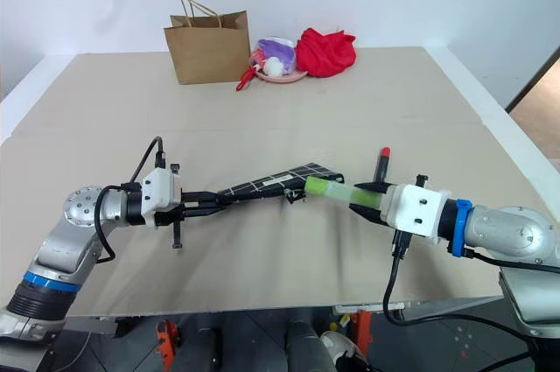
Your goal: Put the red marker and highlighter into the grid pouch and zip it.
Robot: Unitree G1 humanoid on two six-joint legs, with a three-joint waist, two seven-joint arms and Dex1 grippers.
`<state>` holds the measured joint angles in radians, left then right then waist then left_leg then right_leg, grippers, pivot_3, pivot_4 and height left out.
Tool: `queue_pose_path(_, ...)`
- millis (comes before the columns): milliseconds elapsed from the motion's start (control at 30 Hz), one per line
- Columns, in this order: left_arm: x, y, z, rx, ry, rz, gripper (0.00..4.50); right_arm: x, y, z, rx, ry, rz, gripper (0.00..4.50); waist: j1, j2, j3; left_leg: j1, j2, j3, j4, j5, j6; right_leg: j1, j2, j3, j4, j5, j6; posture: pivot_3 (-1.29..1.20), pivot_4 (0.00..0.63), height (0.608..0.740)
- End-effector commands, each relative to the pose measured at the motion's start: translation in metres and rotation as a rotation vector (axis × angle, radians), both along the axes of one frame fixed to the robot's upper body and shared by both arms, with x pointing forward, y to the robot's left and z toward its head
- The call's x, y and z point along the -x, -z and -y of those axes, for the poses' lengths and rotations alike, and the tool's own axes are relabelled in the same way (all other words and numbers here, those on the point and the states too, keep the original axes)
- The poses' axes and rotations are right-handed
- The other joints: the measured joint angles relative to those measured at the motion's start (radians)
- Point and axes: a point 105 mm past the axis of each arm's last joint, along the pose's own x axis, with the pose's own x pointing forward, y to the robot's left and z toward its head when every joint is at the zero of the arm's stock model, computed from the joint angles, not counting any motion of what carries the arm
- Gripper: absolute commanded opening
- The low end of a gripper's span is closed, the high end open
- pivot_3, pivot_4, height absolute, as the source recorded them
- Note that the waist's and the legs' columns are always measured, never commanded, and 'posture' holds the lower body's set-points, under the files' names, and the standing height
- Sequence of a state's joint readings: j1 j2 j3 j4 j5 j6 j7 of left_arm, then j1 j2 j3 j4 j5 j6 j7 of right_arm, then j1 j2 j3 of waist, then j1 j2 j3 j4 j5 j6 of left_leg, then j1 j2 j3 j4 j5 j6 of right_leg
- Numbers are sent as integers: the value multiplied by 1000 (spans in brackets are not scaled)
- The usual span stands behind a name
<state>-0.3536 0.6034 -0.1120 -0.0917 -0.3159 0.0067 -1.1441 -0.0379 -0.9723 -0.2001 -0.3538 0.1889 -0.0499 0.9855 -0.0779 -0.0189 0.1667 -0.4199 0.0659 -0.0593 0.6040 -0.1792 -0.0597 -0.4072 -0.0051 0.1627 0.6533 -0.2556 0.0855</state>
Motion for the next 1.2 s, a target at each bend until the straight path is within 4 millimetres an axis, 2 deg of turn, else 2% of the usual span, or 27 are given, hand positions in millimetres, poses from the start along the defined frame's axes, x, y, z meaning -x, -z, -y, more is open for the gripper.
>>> queue_pose_path(33,4,-9,2,23,16,32,0,0,-9,0,34,-28,51,1089,1,0,0,0,0,0,0,0,0,0,0,0,0,0,0,0,150,740)
queue_pose_path(400,7,-7,5,25,23,28,0,-5,-12,3,78,-33,62,1089,2,0,0,0,0,0,0,0,0,0,0,0,0,0,1,0,150,740)
queue_pose_path(767,7,-6,7,23,26,29,0,14,-10,-17,-109,-53,-185,1089,3,0,0,0,0,0,0,0,0,1,0,0,0,1,1,0,150,740)
queue_pose_path(867,7,-6,7,22,27,27,0,15,-14,-21,-243,-14,-310,1089,3,0,0,0,0,0,1,0,0,1,0,0,0,1,1,0,150,740)
queue_pose_path(1100,7,-6,8,21,29,32,0,18,-6,-19,-216,7,-382,1089,3,0,0,0,0,0,2,0,0,1,0,0,0,1,0,0,150,740)
queue_pose_path(1200,8,-5,8,20,29,31,0,16,-7,-15,-256,39,-408,1089,3,0,0,0,0,0,2,0,0,1,0,0,0,1,0,0,150,740)
